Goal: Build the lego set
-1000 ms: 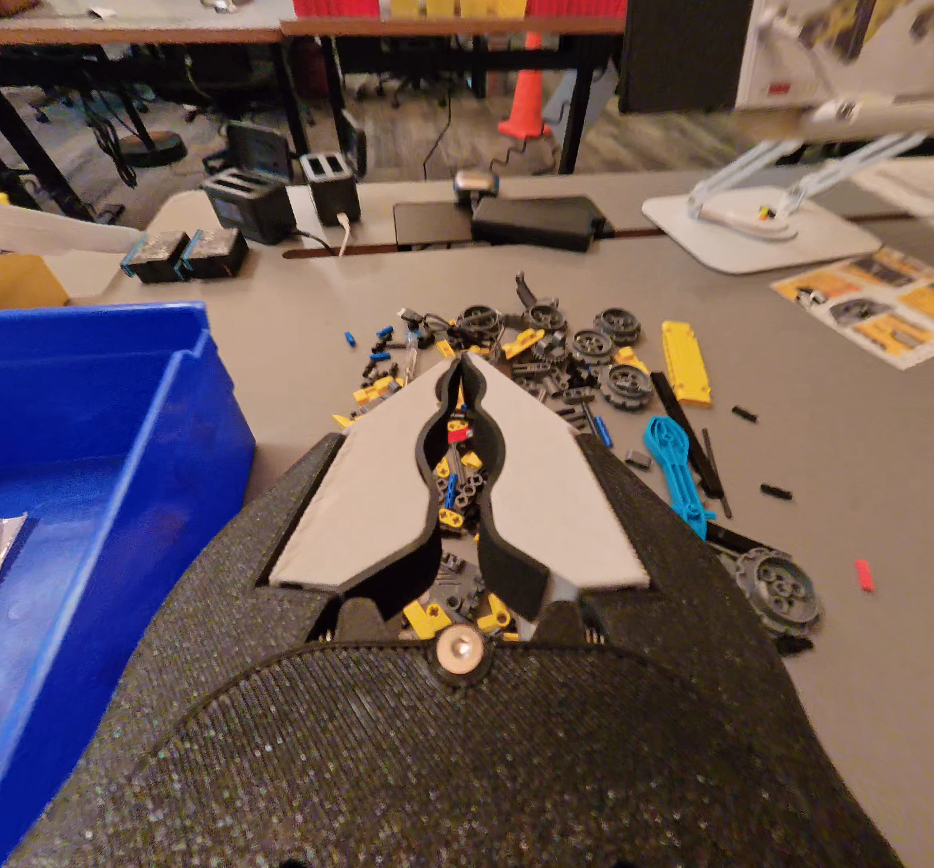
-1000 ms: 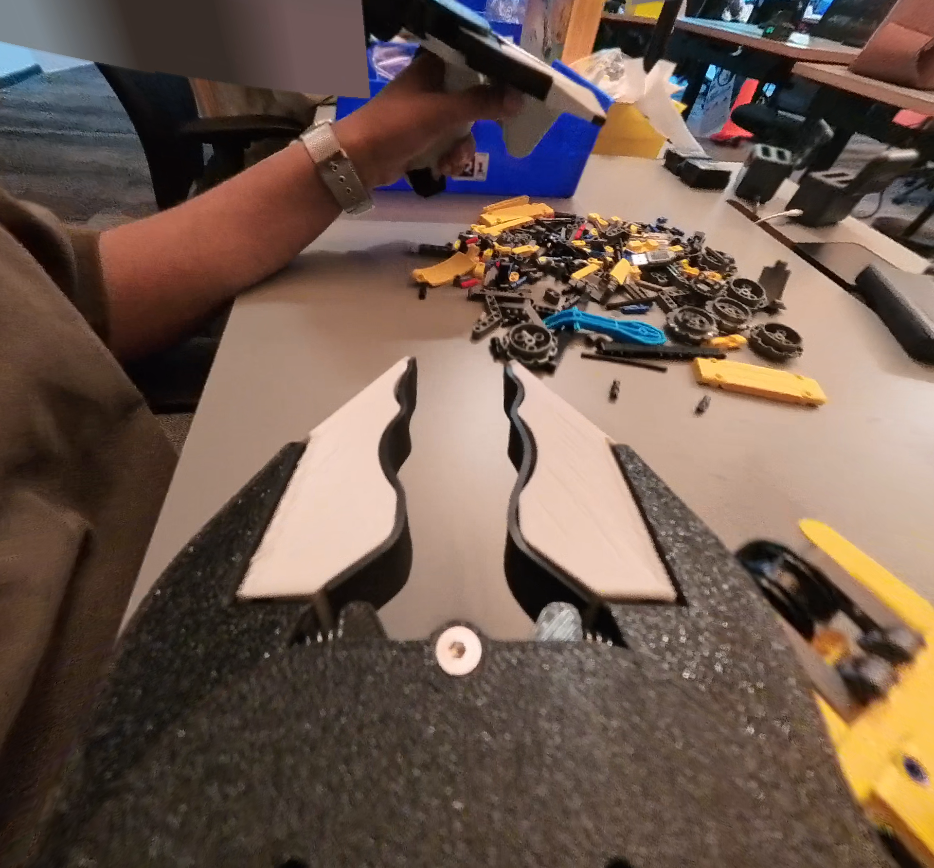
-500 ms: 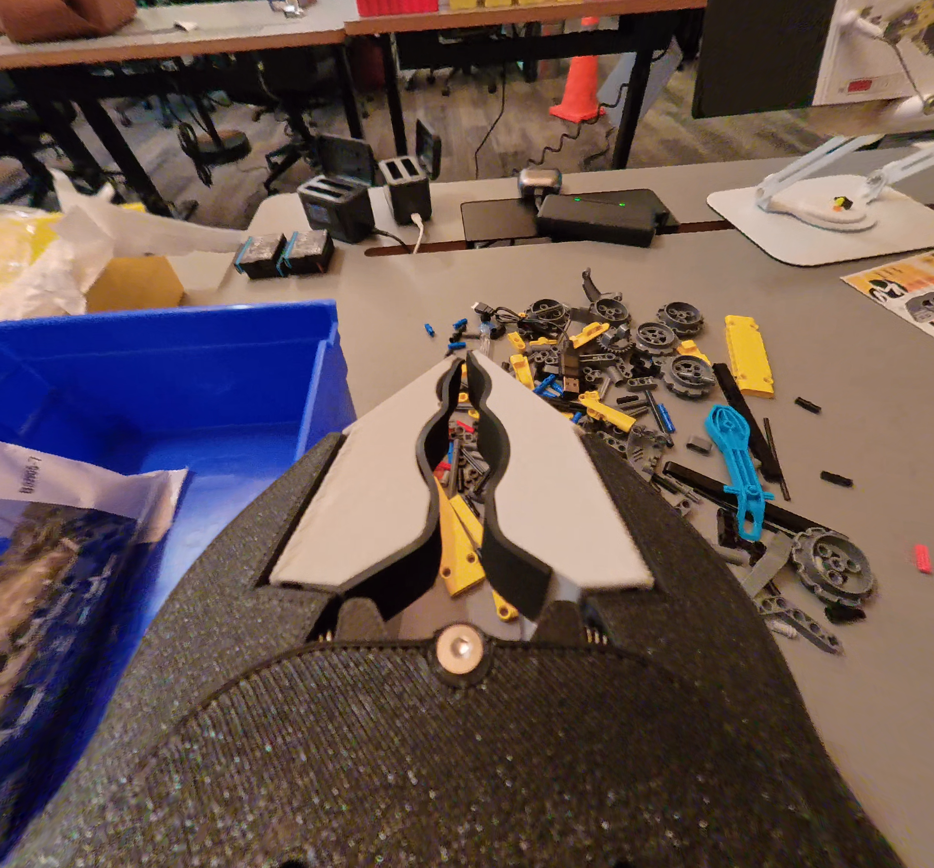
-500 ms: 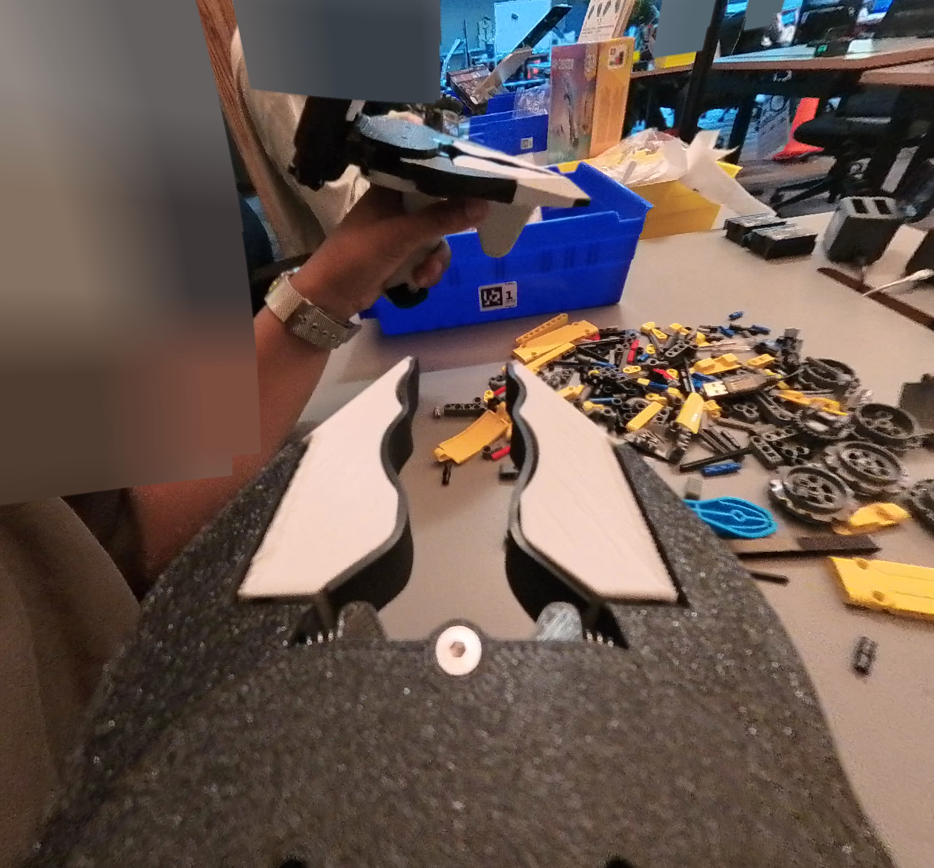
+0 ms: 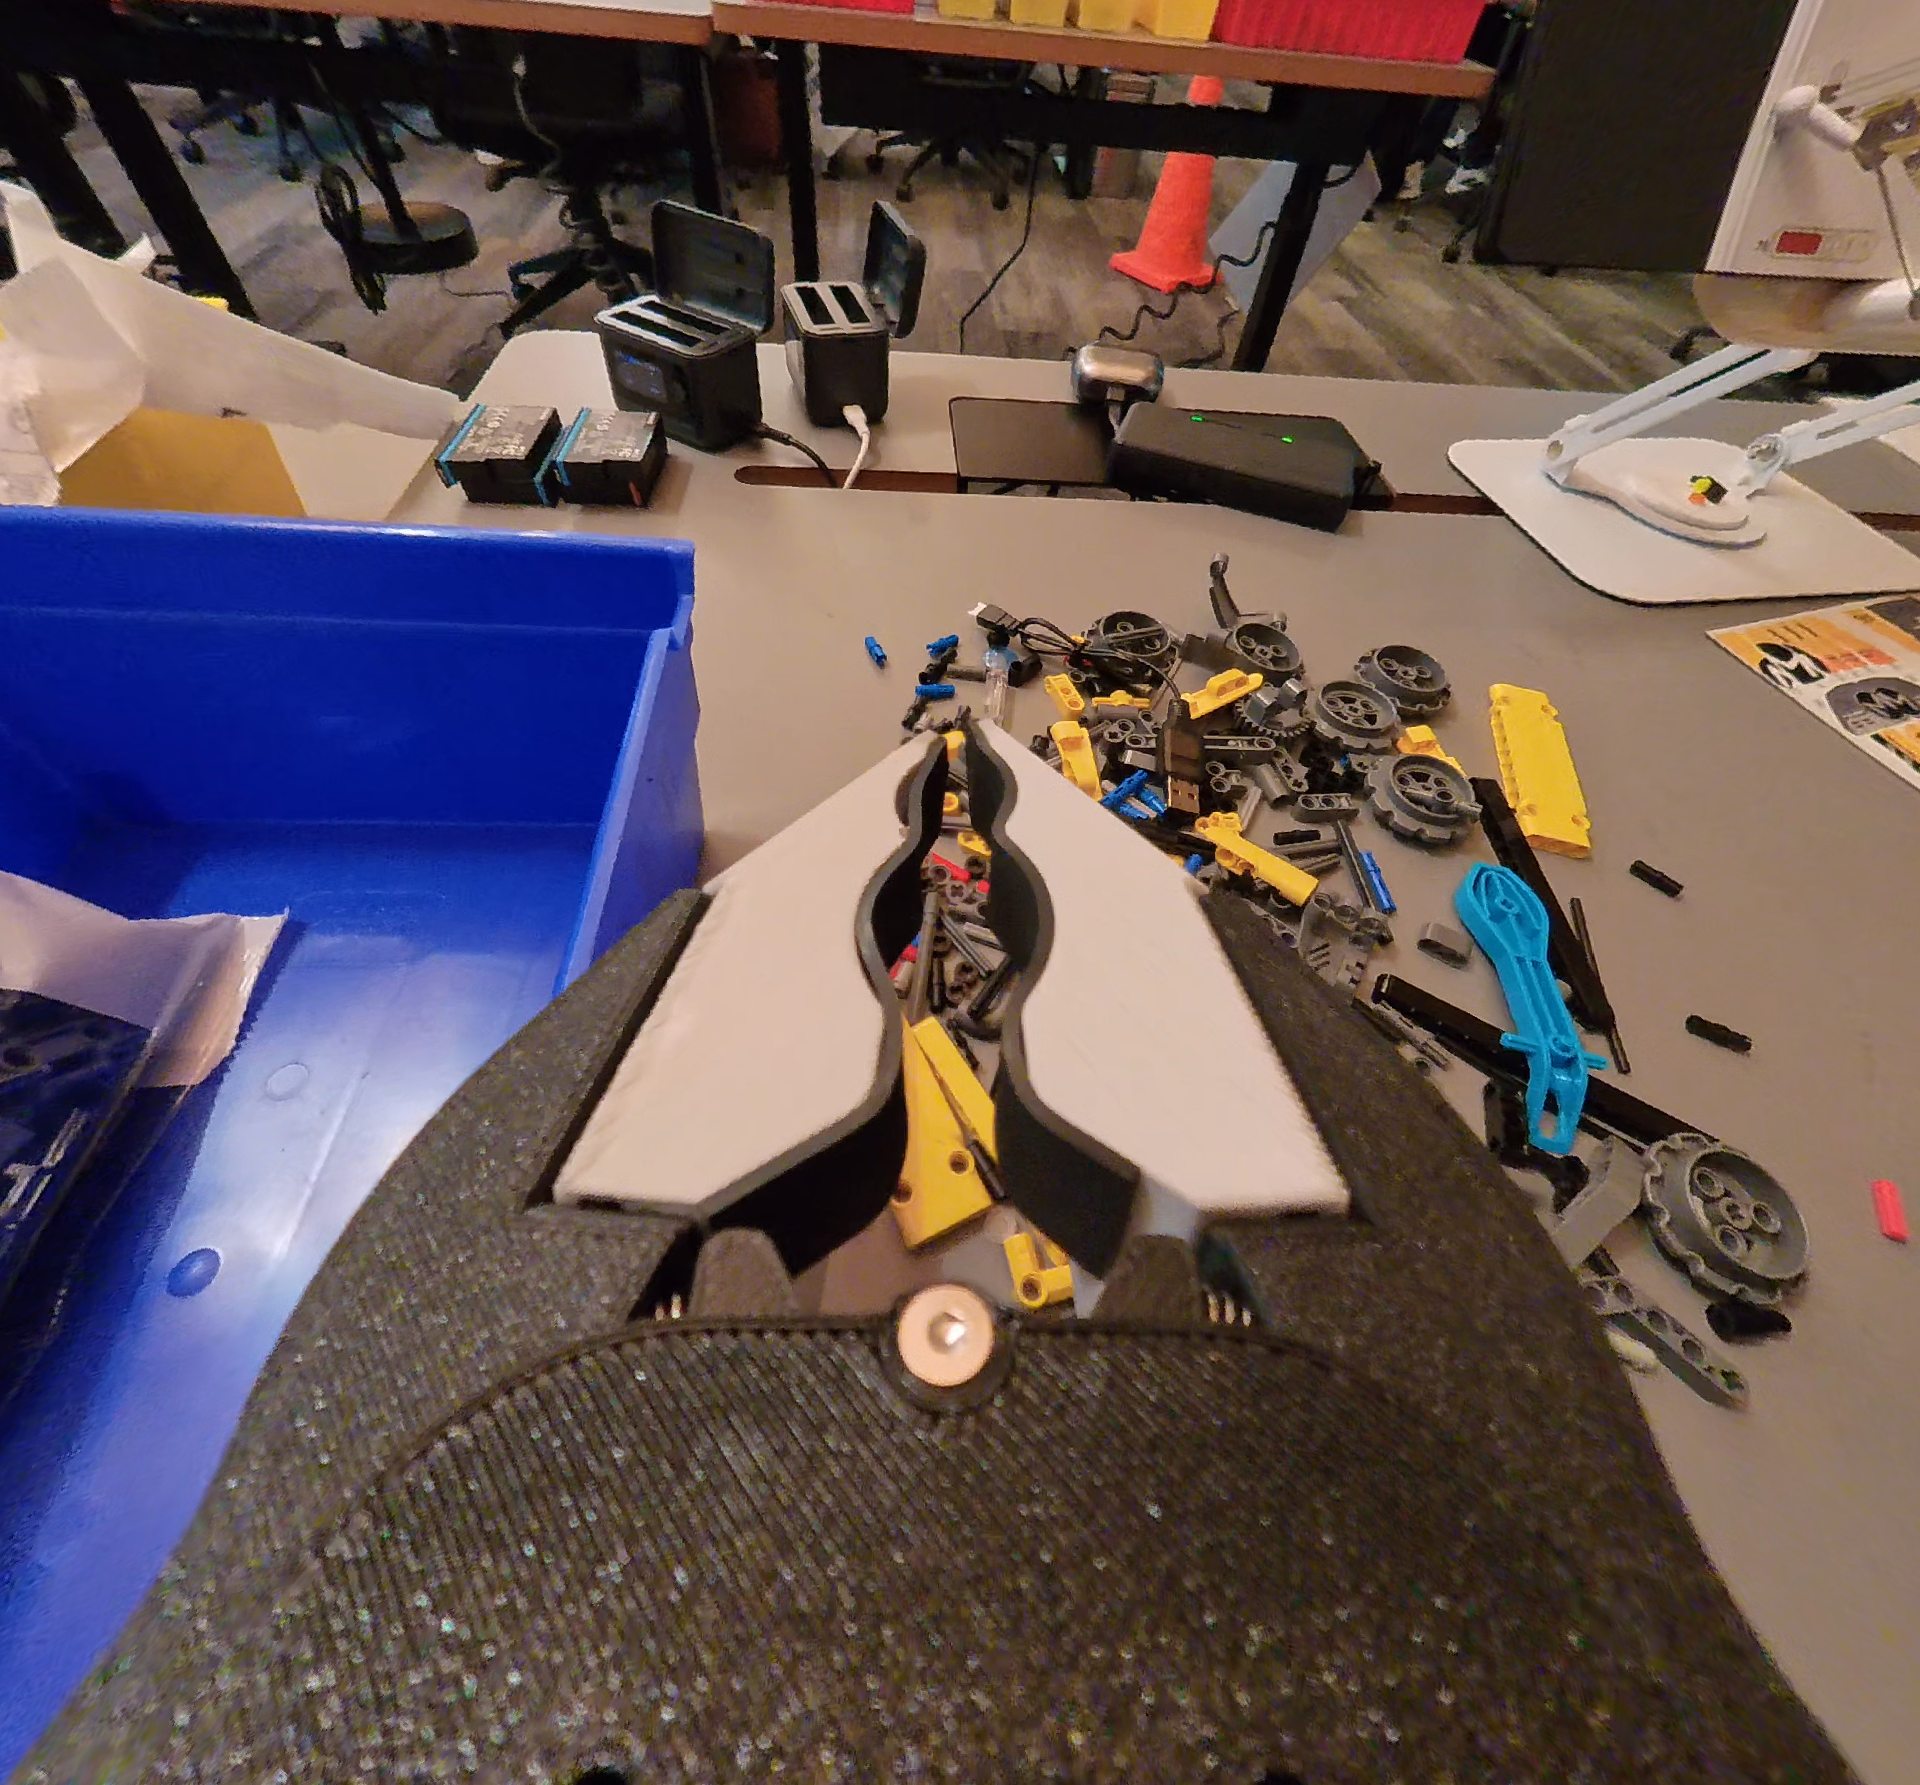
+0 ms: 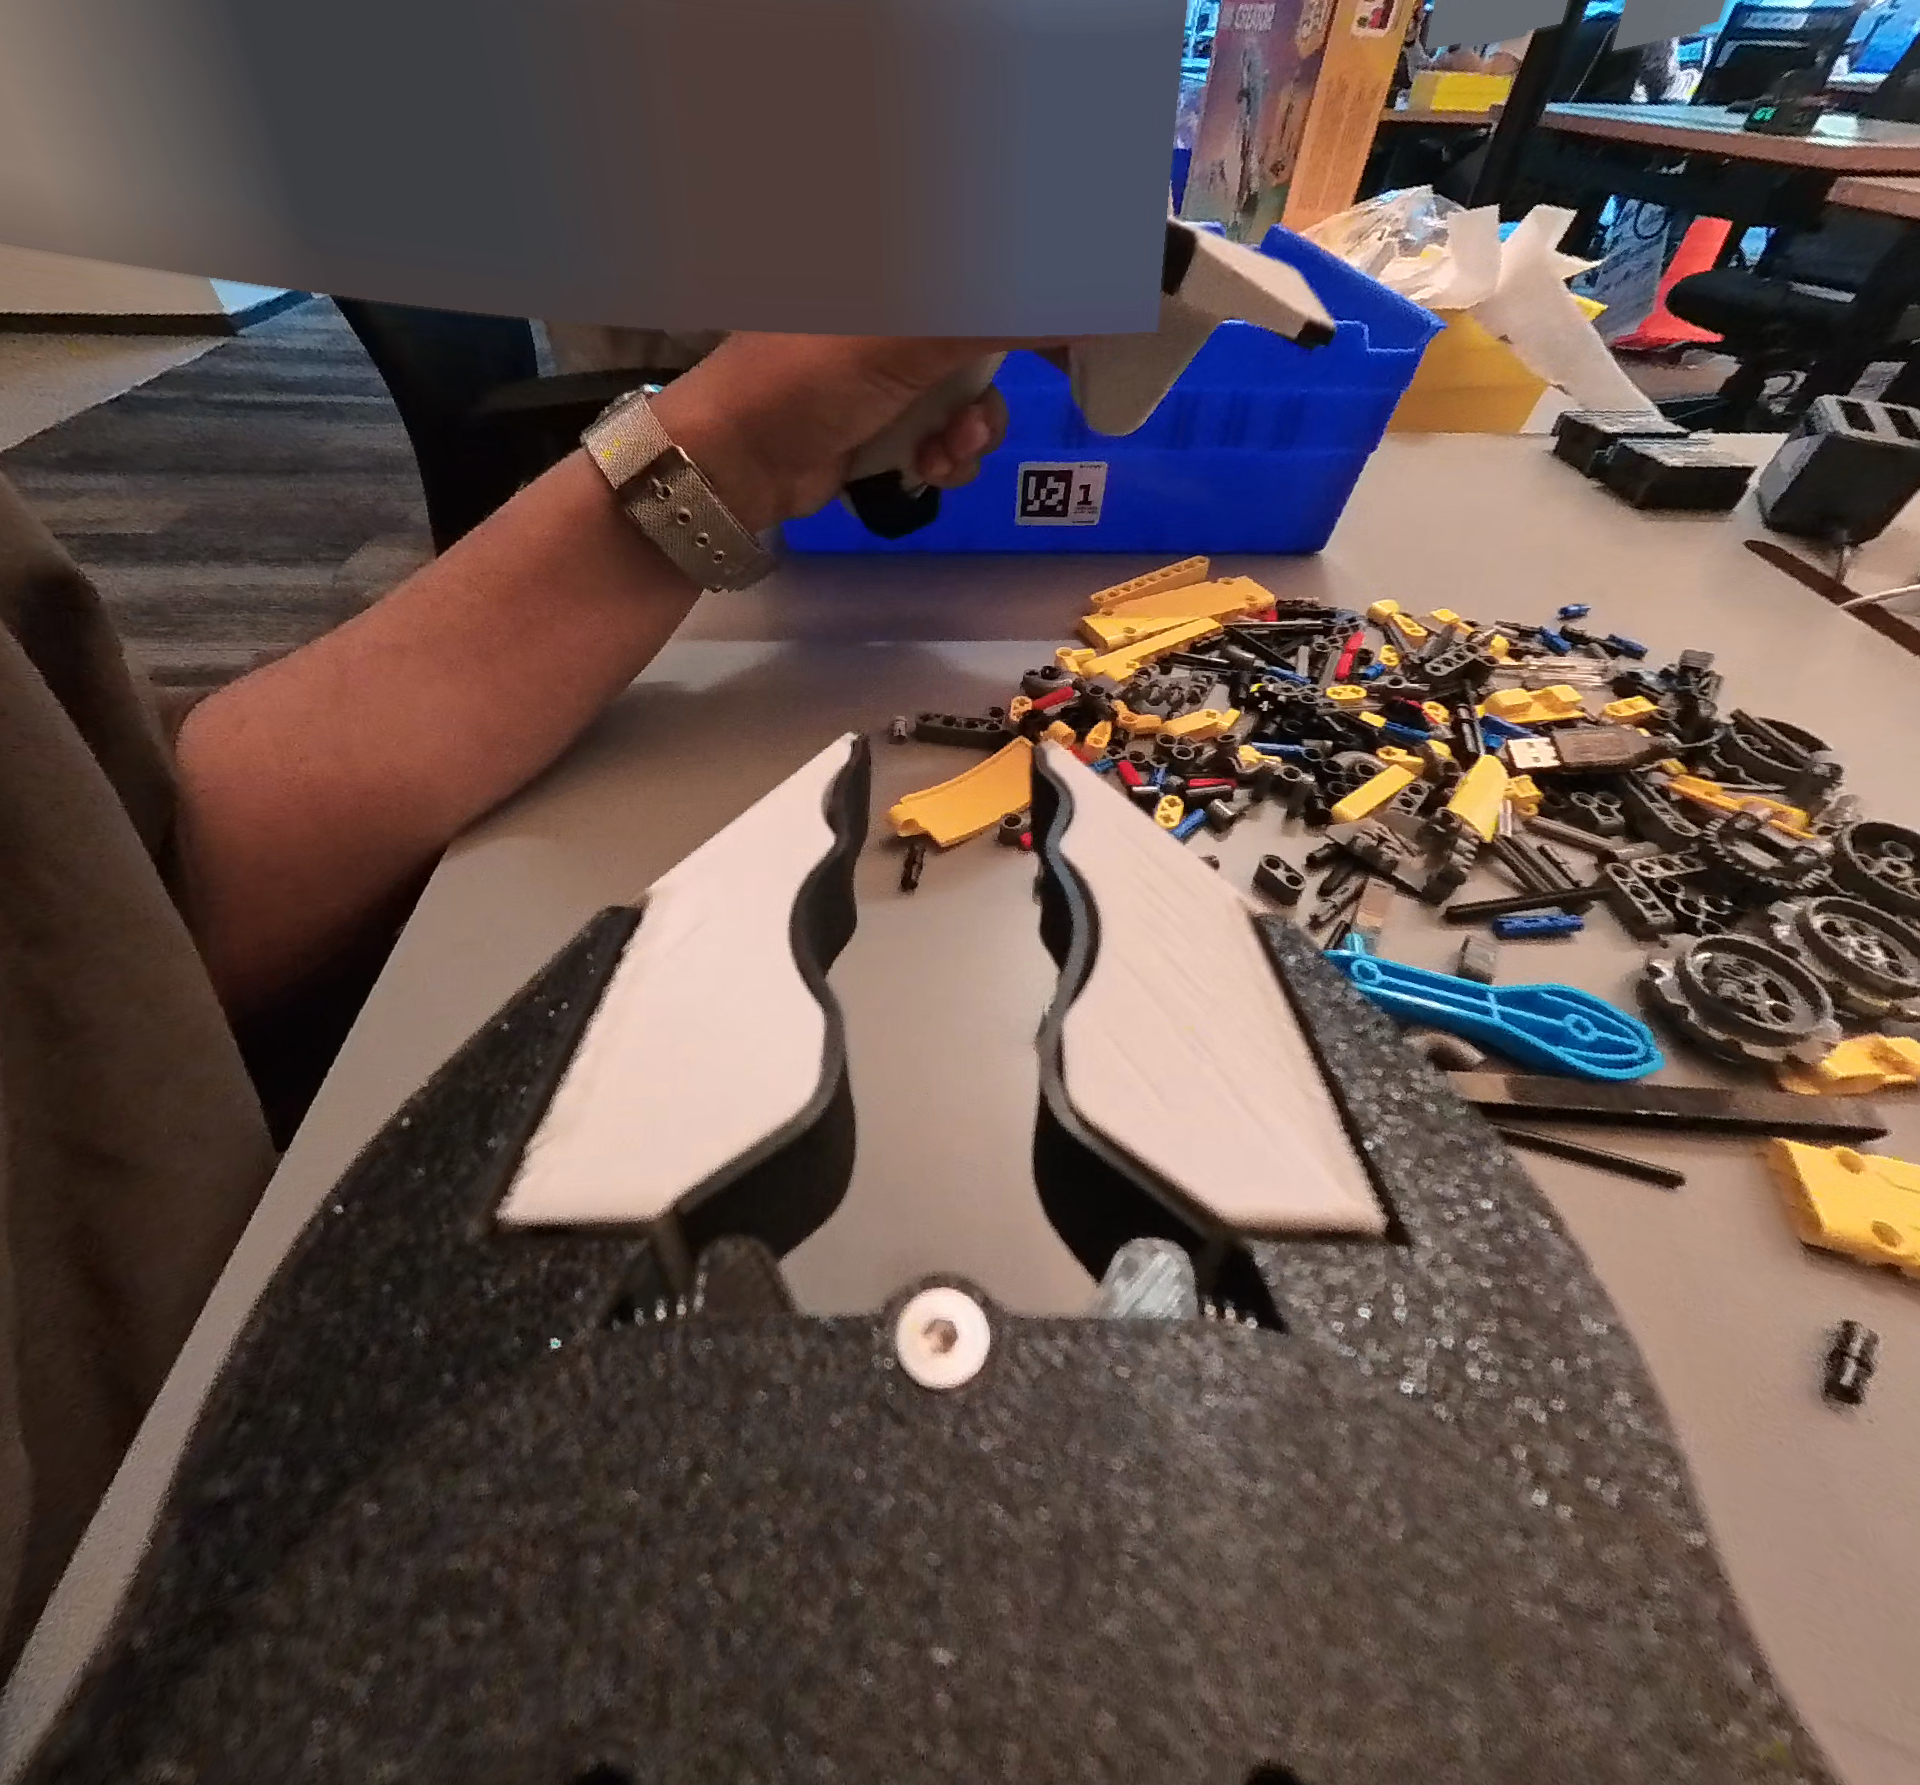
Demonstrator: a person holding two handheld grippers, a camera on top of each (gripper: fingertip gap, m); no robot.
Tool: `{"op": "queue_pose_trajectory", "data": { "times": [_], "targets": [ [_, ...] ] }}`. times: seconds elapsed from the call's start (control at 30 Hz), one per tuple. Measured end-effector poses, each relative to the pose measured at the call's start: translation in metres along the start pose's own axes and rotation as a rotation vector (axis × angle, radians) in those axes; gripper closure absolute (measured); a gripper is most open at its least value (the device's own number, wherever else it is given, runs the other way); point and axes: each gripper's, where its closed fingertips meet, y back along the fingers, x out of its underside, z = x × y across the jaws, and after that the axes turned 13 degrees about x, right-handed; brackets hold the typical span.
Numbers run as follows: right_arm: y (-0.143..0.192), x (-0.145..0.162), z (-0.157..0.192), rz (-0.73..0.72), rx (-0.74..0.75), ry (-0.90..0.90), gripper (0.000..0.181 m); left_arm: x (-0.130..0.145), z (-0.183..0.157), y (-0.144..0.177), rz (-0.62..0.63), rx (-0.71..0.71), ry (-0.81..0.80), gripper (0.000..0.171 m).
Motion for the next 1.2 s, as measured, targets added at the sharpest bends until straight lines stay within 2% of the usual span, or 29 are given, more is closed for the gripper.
{"op": "queue_pose_trajectory", "data": {
  "times": [0.13,0.27,0.37,0.47,0.5,0.7,0.8,0.9,1.2],
  "targets": [
    [0.001,-0.001,-0.003,-0.005,-0.003,-0.028,0.151,0.000,-0.006,-0.002,0.001,0.029,-0.017,0.171],
    [0.001,-0.002,-0.006,-0.010,-0.002,-0.060,0.150,0.004,-0.029,-0.003,0.050,0.154,-0.007,0.162],
    [0.001,-0.002,-0.006,-0.011,0.001,-0.054,0.149,0.033,-0.039,-0.001,0.250,0.198,0.047,0.158],
    [0.000,0.000,-0.004,-0.001,0.005,-0.033,0.148,0.072,-0.025,0.007,0.497,0.068,0.083,0.146],
    [-0.001,0.001,-0.003,0.004,0.005,-0.026,0.148,0.079,-0.025,0.011,0.549,0.047,0.063,0.148],
    [-0.002,0.003,-0.001,0.018,0.006,-0.016,0.146,0.099,-0.042,0.029,0.726,0.056,-0.042,0.160],
    [-0.002,0.002,-0.003,0.015,0.005,-0.031,0.146,0.113,-0.045,0.025,0.769,0.106,-0.035,0.170],
    [-0.001,0.002,-0.004,0.017,0.001,-0.056,0.146,0.128,-0.037,0.023,0.810,0.104,0.020,0.171],
    [0.001,0.000,-0.013,0.013,-0.011,-0.170,0.144,0.127,-0.043,0.021,0.808,0.144,-0.024,0.165]
  ]
}}
